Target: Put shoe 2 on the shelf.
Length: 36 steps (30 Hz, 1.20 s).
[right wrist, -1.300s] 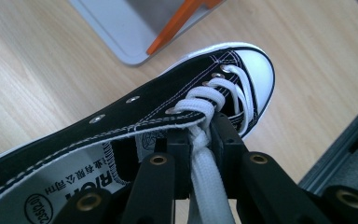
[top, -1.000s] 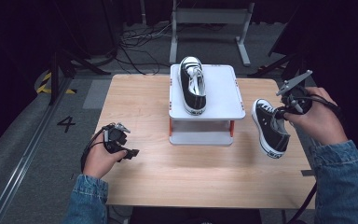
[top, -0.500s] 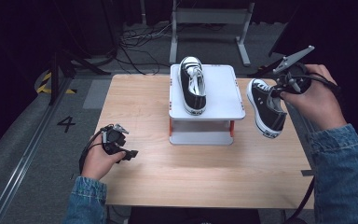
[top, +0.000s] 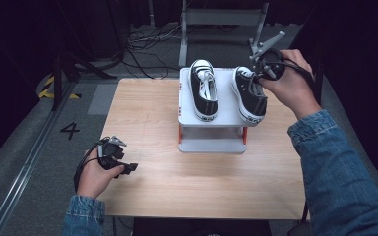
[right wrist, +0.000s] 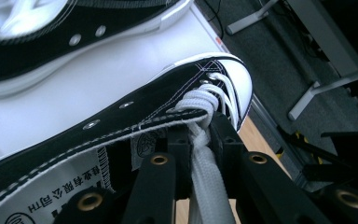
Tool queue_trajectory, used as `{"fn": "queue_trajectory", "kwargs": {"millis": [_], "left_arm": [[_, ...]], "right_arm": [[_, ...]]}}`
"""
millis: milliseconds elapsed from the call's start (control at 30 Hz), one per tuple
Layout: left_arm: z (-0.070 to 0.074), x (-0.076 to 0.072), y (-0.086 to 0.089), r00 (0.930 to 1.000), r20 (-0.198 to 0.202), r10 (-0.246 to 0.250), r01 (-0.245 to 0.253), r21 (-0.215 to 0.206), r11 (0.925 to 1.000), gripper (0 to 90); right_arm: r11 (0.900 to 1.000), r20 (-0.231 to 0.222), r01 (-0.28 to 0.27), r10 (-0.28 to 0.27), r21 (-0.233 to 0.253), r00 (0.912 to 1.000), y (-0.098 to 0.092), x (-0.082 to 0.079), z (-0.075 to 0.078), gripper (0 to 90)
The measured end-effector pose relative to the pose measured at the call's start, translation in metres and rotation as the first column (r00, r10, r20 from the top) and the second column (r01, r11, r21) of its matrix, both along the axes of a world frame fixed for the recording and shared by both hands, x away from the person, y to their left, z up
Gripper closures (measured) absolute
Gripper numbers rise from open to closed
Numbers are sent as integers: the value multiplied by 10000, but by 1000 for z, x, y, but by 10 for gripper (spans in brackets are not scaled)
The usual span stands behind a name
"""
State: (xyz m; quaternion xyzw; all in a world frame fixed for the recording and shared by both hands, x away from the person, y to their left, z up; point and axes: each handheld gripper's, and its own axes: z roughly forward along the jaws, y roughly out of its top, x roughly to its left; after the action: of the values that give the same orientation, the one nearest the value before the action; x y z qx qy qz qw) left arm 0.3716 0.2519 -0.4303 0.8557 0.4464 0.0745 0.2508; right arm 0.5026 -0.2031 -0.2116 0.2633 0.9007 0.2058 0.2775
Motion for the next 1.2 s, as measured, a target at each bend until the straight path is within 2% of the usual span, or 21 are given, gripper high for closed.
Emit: {"fn": "queue_trajectory", "kwargs": {"millis": [133,233,300,333,367,500,567,667,733,800,867,967,1067,1200], "left_arm": [[0,-1,3,10000,1,100,-100,-27,9999,289],[-1,-1,3,10000,-17,81,-82,-71,9999,289],[-1,0,2,10000,-20,26,-26,-55,10000,290],[-1,0,2,10000,-20,26,-26,-55,10000,289],[-1,2,2,10000,-44,-61,61,-55,10000,289],[-1,3,0,10000,-14,-68,68,-56,10000,289],[0,5,-2,9999,-14,-147,147,-66,9999,289],[1,7,-6,9997,11,-229,229,-49,9997,289],[1,7,-6,9996,9,-265,265,-75,9996,289],[1,9,-7,9996,17,-276,276,-58,9996,289],[1,10,-9,9996,14,-264,265,-93,9996,289],[0,11,-11,9993,-37,-362,361,-94,9993,288],[1,12,-13,9992,-61,-396,396,-106,9992,288],[1,15,-15,9986,-61,-535,534,-62,9986,288]], "right_arm": [[9999,174,-57,59,-116,9998,16,17,-7,808],[9985,533,-131,159,-529,9985,31,25,-12,808],[9962,549,-451,492,-750,9973,38,27,-16,808],[9962,549,-451,492,-750,9973,38,27,-16,808],[9913,548,-948,1000,-908,9935,46,27,-21,807],[9846,614,-1255,1336,-1214,9891,53,24,-26,807],[9835,705,-1551,1619,-936,9843,53,22,-28,806],[9760,877,-1799,1913,-1228,9776,56,19,-29,805],[9744,886,-1914,2023,-1177,9753,55,18,-30,801],[9760,821,-2001,2071,-865,9749,50,19,-31,753],[9820,697,-1838,1866,-445,9800,46,19,-29,635],[9863,632,-1611,1587,350,9853,36,11,-19,542],[9859,693,-1263,1192,1102,9905,21,-3,-7,503],[9809,661,-857,752,1744,9950,0,-18,2,465]]}}
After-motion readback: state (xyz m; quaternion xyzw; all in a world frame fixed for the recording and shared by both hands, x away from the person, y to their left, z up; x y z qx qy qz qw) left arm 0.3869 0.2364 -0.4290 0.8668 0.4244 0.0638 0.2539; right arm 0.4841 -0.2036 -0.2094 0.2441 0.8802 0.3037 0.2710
